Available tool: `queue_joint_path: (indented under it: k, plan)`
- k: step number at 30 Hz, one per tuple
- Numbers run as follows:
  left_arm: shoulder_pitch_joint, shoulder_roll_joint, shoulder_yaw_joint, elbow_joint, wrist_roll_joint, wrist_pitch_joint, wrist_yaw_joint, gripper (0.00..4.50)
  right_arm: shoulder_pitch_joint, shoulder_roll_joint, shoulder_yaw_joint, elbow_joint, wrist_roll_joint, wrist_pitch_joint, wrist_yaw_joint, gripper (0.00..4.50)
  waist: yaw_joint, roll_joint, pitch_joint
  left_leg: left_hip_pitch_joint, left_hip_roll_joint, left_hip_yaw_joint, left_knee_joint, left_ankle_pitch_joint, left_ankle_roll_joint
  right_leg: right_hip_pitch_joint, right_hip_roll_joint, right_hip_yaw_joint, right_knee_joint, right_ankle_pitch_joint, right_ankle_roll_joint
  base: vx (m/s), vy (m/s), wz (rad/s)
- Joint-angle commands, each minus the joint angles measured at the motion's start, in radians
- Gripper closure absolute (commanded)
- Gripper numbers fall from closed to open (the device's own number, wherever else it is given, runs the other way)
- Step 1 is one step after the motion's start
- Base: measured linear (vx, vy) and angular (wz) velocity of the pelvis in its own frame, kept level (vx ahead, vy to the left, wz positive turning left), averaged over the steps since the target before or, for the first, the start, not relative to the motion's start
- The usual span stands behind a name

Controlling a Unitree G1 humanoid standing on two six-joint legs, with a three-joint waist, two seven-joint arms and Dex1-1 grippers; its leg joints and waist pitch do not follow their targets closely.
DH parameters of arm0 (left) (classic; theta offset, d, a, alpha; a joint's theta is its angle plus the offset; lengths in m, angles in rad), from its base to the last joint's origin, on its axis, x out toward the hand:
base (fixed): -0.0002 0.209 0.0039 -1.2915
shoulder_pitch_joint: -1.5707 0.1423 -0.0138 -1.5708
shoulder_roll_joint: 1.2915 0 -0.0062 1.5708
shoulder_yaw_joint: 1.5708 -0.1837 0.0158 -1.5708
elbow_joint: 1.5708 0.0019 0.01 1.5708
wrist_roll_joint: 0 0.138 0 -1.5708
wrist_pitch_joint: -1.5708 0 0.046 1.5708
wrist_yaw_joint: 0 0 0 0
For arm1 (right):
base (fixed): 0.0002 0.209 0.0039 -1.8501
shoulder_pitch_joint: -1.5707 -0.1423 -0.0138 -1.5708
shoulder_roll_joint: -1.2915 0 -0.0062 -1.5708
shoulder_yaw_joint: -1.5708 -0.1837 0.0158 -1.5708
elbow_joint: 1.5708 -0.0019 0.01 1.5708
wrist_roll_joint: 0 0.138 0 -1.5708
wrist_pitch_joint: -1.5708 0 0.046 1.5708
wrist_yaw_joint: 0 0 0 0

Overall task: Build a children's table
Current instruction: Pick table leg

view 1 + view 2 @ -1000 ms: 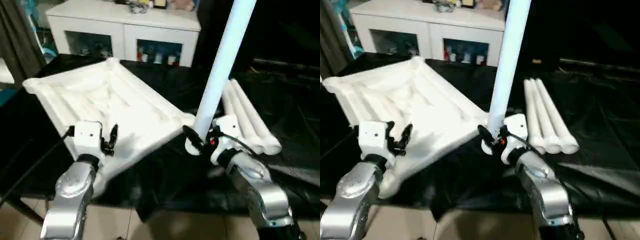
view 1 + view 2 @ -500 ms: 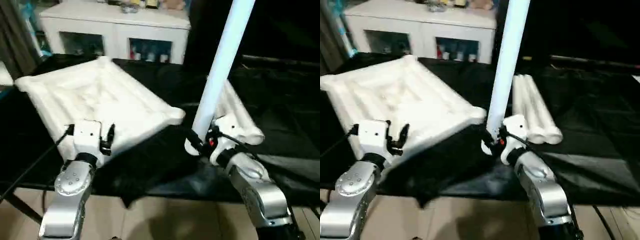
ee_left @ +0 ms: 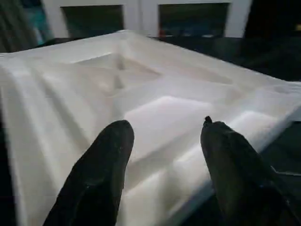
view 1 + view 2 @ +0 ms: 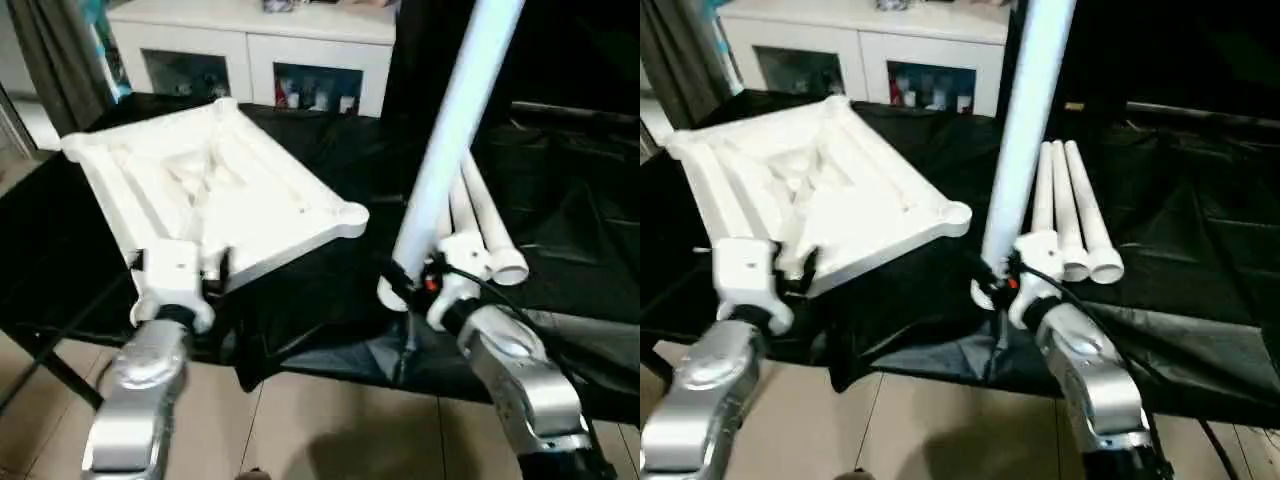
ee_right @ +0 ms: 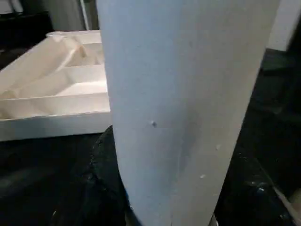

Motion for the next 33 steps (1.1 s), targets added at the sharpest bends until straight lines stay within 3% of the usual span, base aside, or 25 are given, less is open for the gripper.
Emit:
queue_joint_path:
  k: [1,3,4,5,7,8,10,11,12,13,15,17,18,19,20,22,23,24,25,26,27,28,31,32,33]
  plan:
    - [-0.001,-0.010,-0.017,-0.006,-0.006,-0.011,-0.004,1.78,-0.015,-0.011,-0.006,-0.001,-0.015,-0.009,-0.003,2.59,0.007,-0.016,-0.045,-0.004,0.072,-0.046,-0.061,-0.259,0.100,0.084,-0.225,0.067,-0.134,-0.349,-0.087,-0.059,0.021,0.49]
    - [0.002,-0.016,-0.015,-0.009,-0.010,-0.011,-0.005,1.78,-0.018,-0.009,-0.010,0.001,-0.008,-0.006,-0.005,2.59,0.005,-0.004,-0.021,-0.003,0.087,-0.033,-0.039,-0.255,0.078,0.112,-0.245,0.026,-0.191,-0.645,-0.056,0.002,0.036,0.58]
    - [0.002,-0.016,-0.015,-0.010,-0.011,-0.010,-0.005,1.78,-0.018,-0.009,-0.011,0.001,-0.007,-0.005,-0.005,2.59,-0.035,0.015,0.010,0.124,0.119,-0.023,-0.046,-0.523,-0.016,0.021,-0.158,-0.010,-0.216,-0.774,-0.015,-0.034,0.056,0.27]
    - [0.005,-0.019,-0.017,-0.014,-0.013,-0.007,-0.007,1.78,-0.023,0.000,-0.028,0.001,0.011,0.002,-0.012,2.59,-0.054,0.027,-0.002,0.134,0.168,-0.058,-0.127,-0.824,-0.085,0.051,-0.084,-0.027,-0.132,-0.593,0.004,0.000,0.056,-0.03]
    - [0.008,-0.020,-0.024,-0.014,-0.015,-0.007,-0.014,1.78,-0.029,-0.007,-0.032,0.004,0.014,0.005,-0.009,2.59,-0.057,0.033,-0.006,0.115,0.209,-0.082,-0.228,-1.018,-0.106,0.068,-0.043,0.001,0.041,-0.274,-0.001,0.040,0.046,0.04]
    - [0.008,-0.020,-0.027,-0.014,-0.017,-0.007,-0.019,1.78,-0.031,-0.012,-0.030,0.005,0.012,0.004,-0.007,2.59,-0.068,0.022,-0.009,0.150,0.191,-0.072,-0.216,-0.980,-0.052,0.021,-0.053,0.032,0.042,-0.114,0.000,0.082,-0.010,0.12]
    - [0.009,-0.018,-0.031,-0.011,-0.015,-0.003,-0.019,1.78,-0.035,-0.014,-0.033,0.009,0.010,0.004,-0.005,2.59,-0.083,0.002,-0.020,0.149,0.128,-0.051,-0.182,-0.832,-0.004,0.031,-0.082,0.062,-0.038,-0.145,0.012,0.080,-0.033,0.05]
    - [0.009,-0.018,-0.031,-0.010,-0.015,-0.004,-0.019,1.78,-0.036,-0.015,-0.033,0.010,0.009,0.004,-0.005,2.59,-0.080,-0.015,-0.024,0.130,0.100,-0.026,-0.162,-0.745,0.019,0.056,-0.102,0.082,-0.079,-0.179,0.016,0.100,-0.081,-0.04]
    - [0.009,-0.018,-0.031,-0.008,-0.017,-0.006,-0.018,1.78,-0.038,-0.017,-0.034,0.014,0.007,0.004,-0.004,2.59,-0.049,-0.046,-0.025,0.032,0.046,0.027,-0.058,-0.411,0.058,0.143,-0.190,0.158,-0.160,-0.410,0.003,0.100,-0.081,-0.04]
    - [0.007,-0.017,-0.031,-0.005,-0.018,-0.008,-0.017,1.78,-0.040,-0.018,-0.035,0.015,0.006,0.003,-0.004,2.59,-0.019,-0.062,-0.041,-0.025,0.052,0.015,0.046,-0.156,0.101,0.190,-0.252,0.215,-0.187,-0.535,-0.034,0.123,-0.060,-0.04]
    - [0.004,-0.020,-0.030,0.001,-0.020,-0.009,-0.015,1.78,-0.043,-0.019,-0.037,0.017,0.007,0.004,-0.002,2.59,-0.015,-0.057,-0.052,-0.076,0.043,0.003,0.045,0.006,0.114,0.208,-0.183,0.169,-0.151,-0.306,-0.098,0.117,-0.023,-0.06]
    - [-0.003,-0.022,-0.028,0.011,-0.020,-0.010,-0.013,1.78,-0.046,-0.020,-0.038,0.016,0.008,0.006,-0.001,2.59,-0.039,0.004,-0.066,0.005,0.070,0.006,-0.062,0.223,0.136,0.159,-0.056,0.050,-0.108,-0.075,-0.103,0.148,0.025,0.01]
    - [-0.009,-0.023,-0.028,0.019,-0.018,-0.011,-0.011,1.78,-0.049,-0.021,-0.036,0.017,0.009,0.005,0.000,2.59,-0.078,0.036,-0.076,0.123,0.146,-0.077,-0.084,0.170,0.282,0.050,-0.008,0.018,-0.005,-0.079,-0.051,0.165,0.049,0.02]
    - [-0.010,-0.024,-0.028,0.020,-0.017,-0.012,-0.011,1.78,-0.049,-0.021,-0.036,0.017,0.010,0.005,0.000,2.59,-0.108,0.026,-0.094,0.198,0.196,-0.137,-0.081,0.214,0.400,-0.020,-0.019,0.022,0.050,-0.132,-0.012,0.184,0.029,-0.02]
    - [-0.012,-0.024,-0.028,0.022,-0.016,-0.012,-0.011,1.78,-0.050,-0.022,-0.035,0.017,0.011,0.006,-0.001,2.59,-0.106,0.018,-0.097,0.205,0.220,-0.166,-0.062,0.353,0.521,-0.065,-0.041,0.043,0.098,-0.168,0.060,0.154,-0.020,-0.07]
    - [-0.012,-0.025,-0.029,0.023,-0.013,-0.015,-0.012,1.78,-0.051,-0.023,-0.033,0.018,0.012,0.005,0.001,2.59,-0.103,-0.006,-0.082,0.162,0.202,-0.128,-0.078,0.429,0.543,-0.092,-0.061,0.071,0.115,-0.076,0.138,0.124,-0.023,-0.10]
    - [-0.011,-0.022,-0.032,0.022,-0.012,-0.016,-0.010,1.78,-0.051,-0.023,-0.034,0.019,0.012,0.004,0.003,2.59,-0.093,-0.021,-0.064,0.115,0.154,-0.058,-0.092,0.268,0.481,-0.076,-0.059,0.083,0.069,0.017,0.108,0.059,-0.049,-0.08]
    - [-0.010,-0.022,-0.032,0.021,-0.013,-0.017,-0.009,1.78,-0.051,-0.022,-0.034,0.020,0.012,0.004,0.004,2.59,-0.097,-0.046,-0.059,0.088,0.110,-0.022,-0.088,0.121,0.414,-0.043,-0.065,0.101,0.001,0.075,0.071,0.059,-0.049,-0.08]
    - [-0.009,-0.030,-0.024,0.020,-0.023,-0.024,-0.004,1.78,-0.052,-0.023,-0.033,0.020,0.011,0.006,0.007,2.59,-0.069,-0.108,-0.058,0.017,-0.002,0.036,-0.014,-0.144,0.265,0.046,-0.113,0.182,-0.106,-0.126,0.091,0.048,-0.082,0.01]
    - [-0.007,-0.032,-0.019,0.016,-0.023,-0.021,0.001,1.78,-0.052,-0.031,-0.019,0.020,-0.001,0.003,0.018,2.59,-0.041,-0.095,-0.055,-0.010,0.011,0.006,0.060,-0.117,0.151,0.095,-0.210,0.235,-0.140,-0.418,0.038,0.052,-0.091,-0.05]
    - [-0.007,-0.027,-0.016,0.013,-0.018,-0.017,0.003,1.78,-0.051,-0.032,-0.013,0.021,-0.007,0.001,0.019,2.59,-0.025,-0.095,-0.050,-0.059,0.024,-0.019,0.049,0.005,0.111,0.121,-0.231,0.147,-0.114,-0.310,0.076,0.052,-0.091,-0.05]
    - [-0.008,-0.022,-0.014,0.011,-0.014,-0.014,0.004,1.78,-0.050,-0.032,-0.009,0.021,-0.012,-0.001,0.020,2.59,-0.032,-0.074,-0.056,-0.046,0.036,-0.030,0.022,0.057,0.089,0.106,-0.231,0.119,-0.111,-0.221,0.094,0.051,-0.053,0.08]
    - [-0.013,-0.010,-0.015,0.014,0.014,-0.020,0.017,1.78,-0.046,-0.028,0.000,0.020,-0.014,0.000,0.016,2.59,-0.065,-0.006,-0.064,-0.034,0.053,-0.097,-0.052,0.255,0.156,0.095,-0.110,-0.015,-0.060,0.141,-0.029,0.065,0.018,0.41]
    - [-0.015,-0.005,-0.021,0.018,0.024,-0.021,0.018,1.78,-0.045,-0.026,0.000,0.020,-0.014,0.001,0.009,2.59,-0.086,0.010,-0.082,0.039,0.079,-0.178,-0.045,0.471,0.201,0.057,-0.043,-0.023,-0.004,0.179,-0.077,0.073,-0.001,0.57]
    - [-0.016,-0.004,-0.021,0.018,0.025,-0.021,0.018,1.78,-0.046,-0.026,0.000,0.020,-0.014,0.001,0.008,2.59,-0.095,0.018,-0.082,0.066,0.099,-0.225,-0.051,0.589,0.234,0.028,-0.027,-0.013,0.025,0.103,-0.082,0.073,-0.001,0.57]
